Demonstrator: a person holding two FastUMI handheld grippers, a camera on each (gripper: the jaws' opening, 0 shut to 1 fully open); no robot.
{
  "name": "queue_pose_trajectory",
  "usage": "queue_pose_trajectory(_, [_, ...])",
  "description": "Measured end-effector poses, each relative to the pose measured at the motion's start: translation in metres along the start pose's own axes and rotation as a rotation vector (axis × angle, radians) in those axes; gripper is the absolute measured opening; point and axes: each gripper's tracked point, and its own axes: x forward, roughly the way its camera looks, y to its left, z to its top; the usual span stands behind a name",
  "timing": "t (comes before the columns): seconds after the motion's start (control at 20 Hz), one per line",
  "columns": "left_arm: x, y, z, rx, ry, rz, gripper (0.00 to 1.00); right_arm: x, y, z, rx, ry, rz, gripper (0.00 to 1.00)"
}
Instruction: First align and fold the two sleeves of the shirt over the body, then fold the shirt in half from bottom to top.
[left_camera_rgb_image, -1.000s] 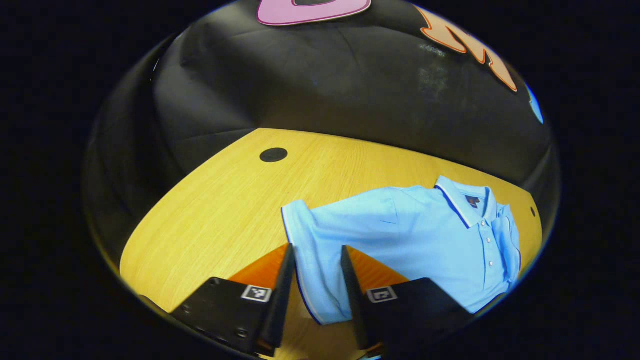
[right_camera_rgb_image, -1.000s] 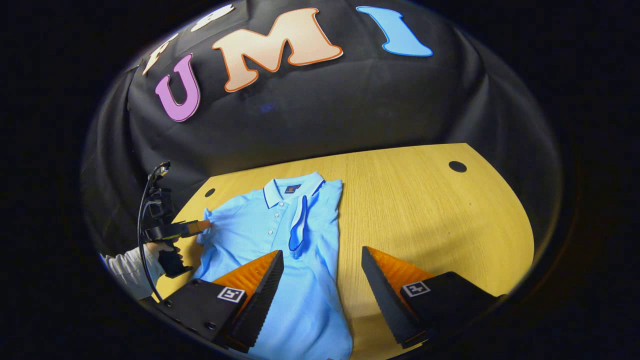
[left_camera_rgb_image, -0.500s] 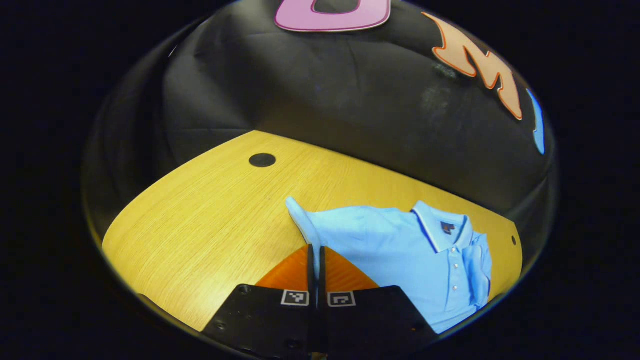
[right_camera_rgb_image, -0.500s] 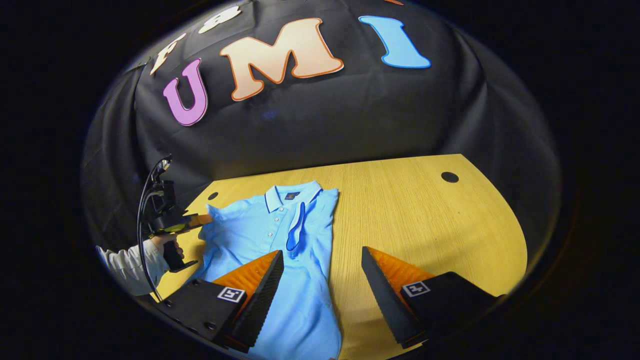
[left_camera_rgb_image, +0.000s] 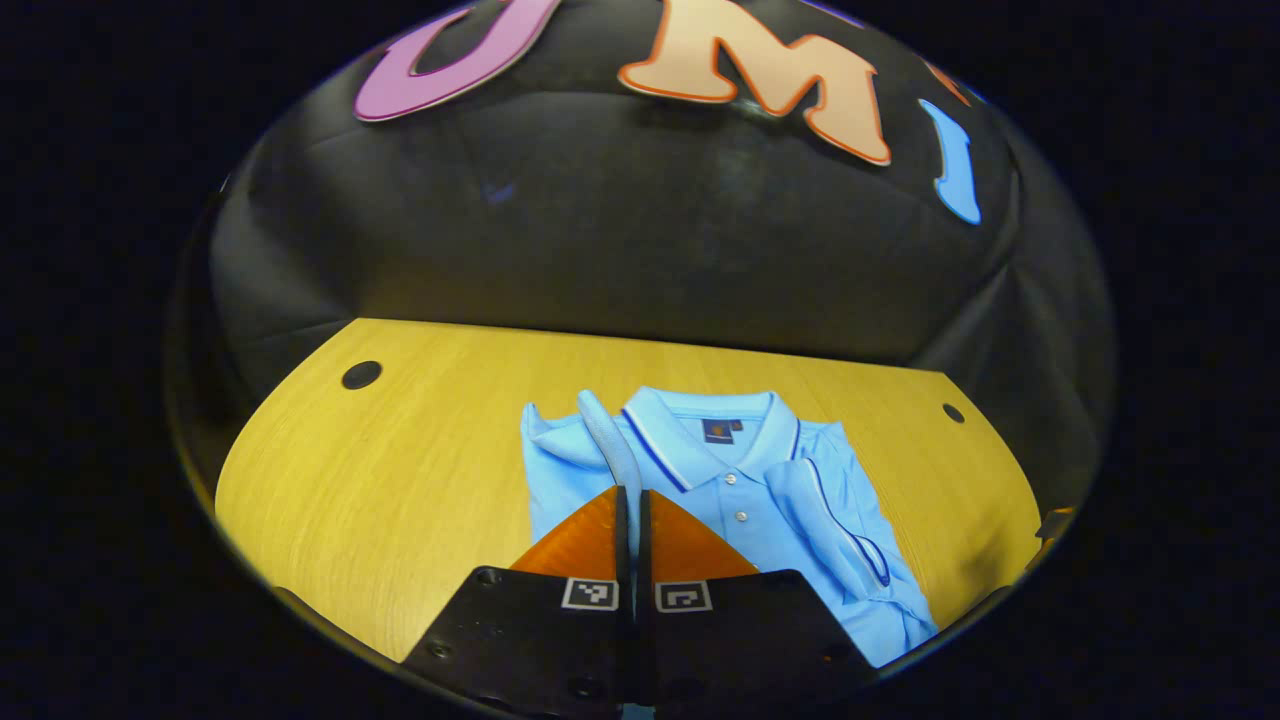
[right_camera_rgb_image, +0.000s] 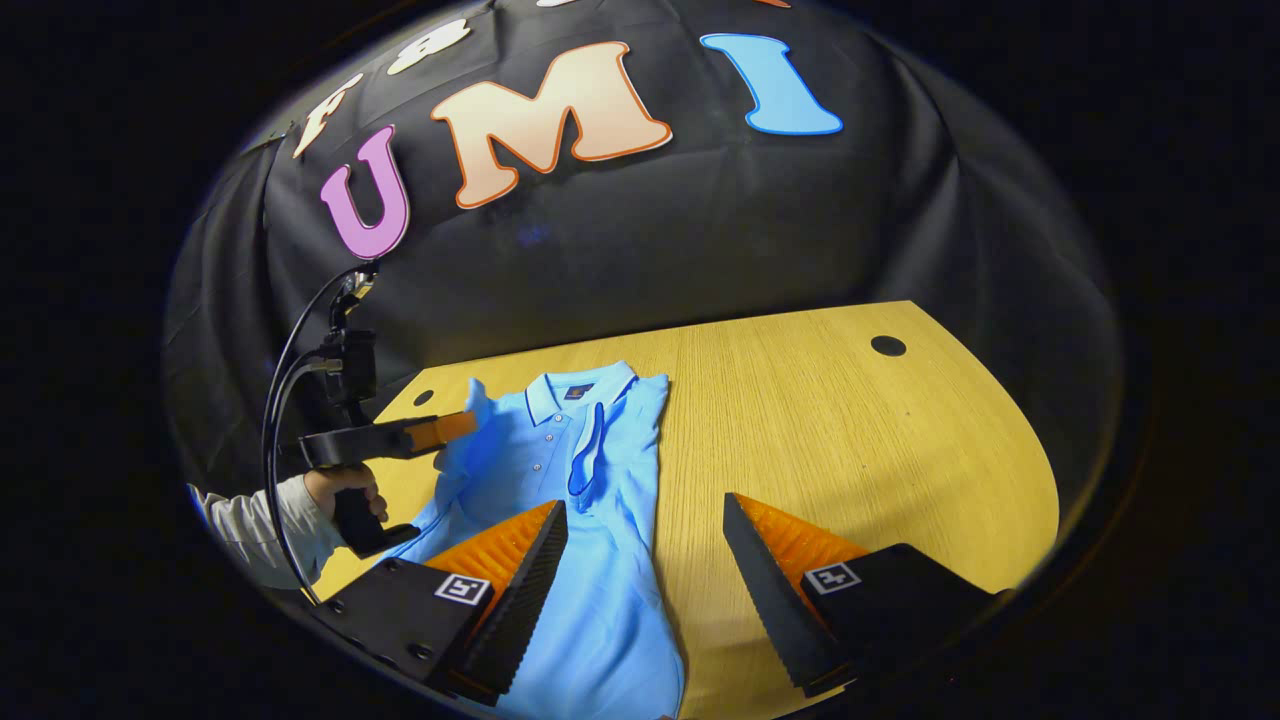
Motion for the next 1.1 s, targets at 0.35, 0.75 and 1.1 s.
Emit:
queue_pose_trajectory(0.35, [0.001,-0.021,-0.029,0.027,0.051,-0.088,0.26,0.011,0.003,-0.001,-0.008,-0.029,-0.036,0.98])
queue_pose_trajectory(0.75, [-0.113,0.035,-0.015,0.064,-0.132,0.015,0.96,-0.024,0.032,-0.014,-0.152,-0.136,-0.036,0.98])
queue_pose_trajectory(1.1, [-0.212,0.061,-0.058,0.108,-0.162,0.075,0.96,-0.07,0.039,-0.059,-0.189,-0.152,-0.078,0.98])
